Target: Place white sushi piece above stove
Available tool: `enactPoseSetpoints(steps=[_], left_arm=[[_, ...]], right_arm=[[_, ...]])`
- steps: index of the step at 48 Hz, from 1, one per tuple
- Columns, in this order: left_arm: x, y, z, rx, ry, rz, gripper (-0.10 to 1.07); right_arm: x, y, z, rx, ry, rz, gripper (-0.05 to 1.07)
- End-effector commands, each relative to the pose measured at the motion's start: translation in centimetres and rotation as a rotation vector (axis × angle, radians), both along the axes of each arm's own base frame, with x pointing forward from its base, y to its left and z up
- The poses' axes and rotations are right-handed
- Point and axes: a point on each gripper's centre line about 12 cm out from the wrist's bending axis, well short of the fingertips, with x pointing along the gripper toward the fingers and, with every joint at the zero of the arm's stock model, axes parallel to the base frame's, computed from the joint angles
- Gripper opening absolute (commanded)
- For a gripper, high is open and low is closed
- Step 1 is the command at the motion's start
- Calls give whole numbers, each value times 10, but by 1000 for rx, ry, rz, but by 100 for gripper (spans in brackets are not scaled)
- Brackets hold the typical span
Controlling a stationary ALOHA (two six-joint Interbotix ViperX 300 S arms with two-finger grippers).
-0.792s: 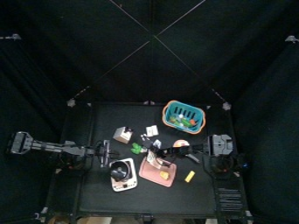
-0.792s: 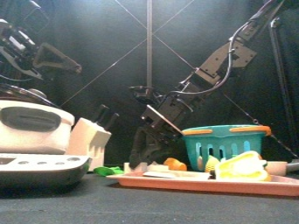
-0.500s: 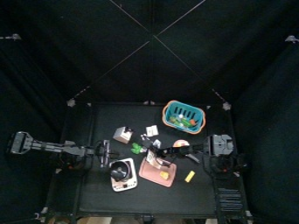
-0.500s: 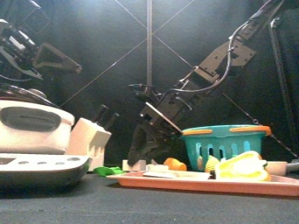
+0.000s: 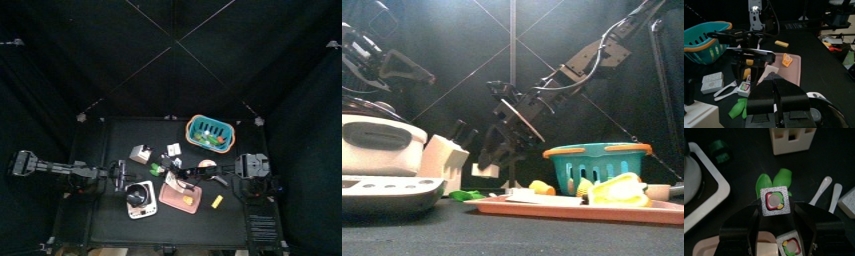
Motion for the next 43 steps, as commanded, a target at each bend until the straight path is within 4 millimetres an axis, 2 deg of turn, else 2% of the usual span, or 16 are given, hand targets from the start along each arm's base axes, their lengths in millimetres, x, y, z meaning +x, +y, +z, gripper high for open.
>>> enactPoseSetpoints(steps=[1, 15, 33, 43], left_arm=[[-1, 1, 9, 0, -38, 3, 25], [-23, 0, 7, -6, -83, 5, 25], [-25, 1, 4, -12, -75, 9, 25], [-25, 1, 4, -12, -74, 9, 25]], right_arm=[[16, 0, 23, -5, -67, 1, 64], [45, 1, 13, -3, -80, 11, 64], [68, 8, 0, 6, -87, 21, 65], [74, 6, -11, 16, -77, 8, 67]])
